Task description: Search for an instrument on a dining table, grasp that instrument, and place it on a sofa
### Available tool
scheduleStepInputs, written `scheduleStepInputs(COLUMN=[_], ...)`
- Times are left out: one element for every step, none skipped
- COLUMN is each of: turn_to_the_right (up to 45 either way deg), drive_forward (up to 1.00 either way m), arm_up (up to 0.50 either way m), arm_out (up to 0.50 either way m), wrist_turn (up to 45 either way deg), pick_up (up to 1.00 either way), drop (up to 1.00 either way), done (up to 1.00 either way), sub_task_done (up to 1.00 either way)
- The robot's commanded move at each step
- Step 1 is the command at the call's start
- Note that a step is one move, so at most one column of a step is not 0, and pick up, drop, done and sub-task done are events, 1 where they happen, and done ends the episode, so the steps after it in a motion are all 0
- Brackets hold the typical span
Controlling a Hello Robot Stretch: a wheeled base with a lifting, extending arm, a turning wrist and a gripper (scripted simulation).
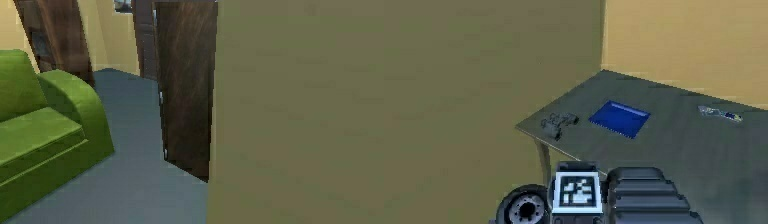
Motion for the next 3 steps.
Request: scheduleStepInputs(turn_to_the_right=[0.0,0.0,0.0], drive_forward=[0.00,0.00,0.00], arm_up=[0.00,0.00,0.00], arm_out=[0.46,0.00,0.00], wrist_turn=[0.0,45.0,45.0], pick_up=[0.00,0.00,0.00], drop=[0.00,0.00,0.00], done=[0.00,0.00,0.00], sub_task_done=[0.00,0.00,0.00])
